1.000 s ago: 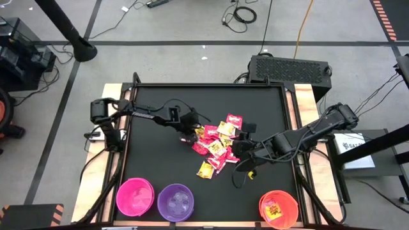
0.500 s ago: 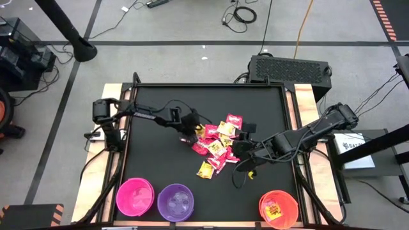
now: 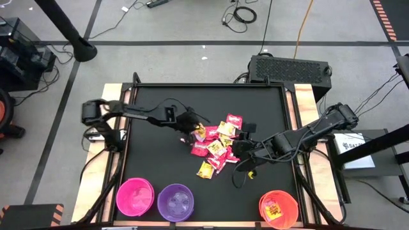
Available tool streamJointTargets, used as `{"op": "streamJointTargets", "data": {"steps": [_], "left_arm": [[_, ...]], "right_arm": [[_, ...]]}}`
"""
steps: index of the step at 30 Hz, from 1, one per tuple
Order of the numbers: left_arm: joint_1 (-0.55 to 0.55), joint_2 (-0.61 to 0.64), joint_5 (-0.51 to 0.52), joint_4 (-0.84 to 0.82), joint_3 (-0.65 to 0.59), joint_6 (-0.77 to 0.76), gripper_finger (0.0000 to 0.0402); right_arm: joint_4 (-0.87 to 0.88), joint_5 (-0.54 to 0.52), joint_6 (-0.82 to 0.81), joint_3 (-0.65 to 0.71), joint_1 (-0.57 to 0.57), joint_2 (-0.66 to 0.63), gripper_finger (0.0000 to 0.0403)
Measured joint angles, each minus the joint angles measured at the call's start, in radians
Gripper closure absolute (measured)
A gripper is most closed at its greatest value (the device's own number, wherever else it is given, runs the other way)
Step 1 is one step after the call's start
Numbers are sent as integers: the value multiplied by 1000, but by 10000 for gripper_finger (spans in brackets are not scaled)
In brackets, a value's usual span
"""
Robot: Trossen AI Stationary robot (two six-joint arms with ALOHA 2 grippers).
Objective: Sort candy by brand, put in halloween buckets
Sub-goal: Put the yellow candy into the orange bucket
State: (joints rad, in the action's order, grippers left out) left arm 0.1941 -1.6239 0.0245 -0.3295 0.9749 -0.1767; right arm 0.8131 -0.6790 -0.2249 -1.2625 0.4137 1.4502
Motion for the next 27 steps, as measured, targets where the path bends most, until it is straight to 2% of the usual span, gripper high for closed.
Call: {"op": "streamJointTargets", "data": {"steps": [4,9,11,13,15,22,27], "left_arm": [[-34,152,114,-19,0,23,400],[-61,239,129,-20,1,24,400],[-54,224,106,-33,0,22,398],[-45,184,0,-28,-10,1,382],[-41,132,-56,-43,-23,3,356],[-3,-45,-73,-56,-25,-27,238],[7,-84,-72,-3,-25,-55,190]], "right_arm": [[0,0,-15,0,0,0,284],[-2,-1,-50,0,-2,3,284],[-17,-1,-63,2,-2,10,284],[-76,0,-54,22,-4,18,284],[-122,11,-20,49,-8,19,284],[-137,81,11,82,-24,19,284],[-142,83,25,82,-24,19,284]]}}
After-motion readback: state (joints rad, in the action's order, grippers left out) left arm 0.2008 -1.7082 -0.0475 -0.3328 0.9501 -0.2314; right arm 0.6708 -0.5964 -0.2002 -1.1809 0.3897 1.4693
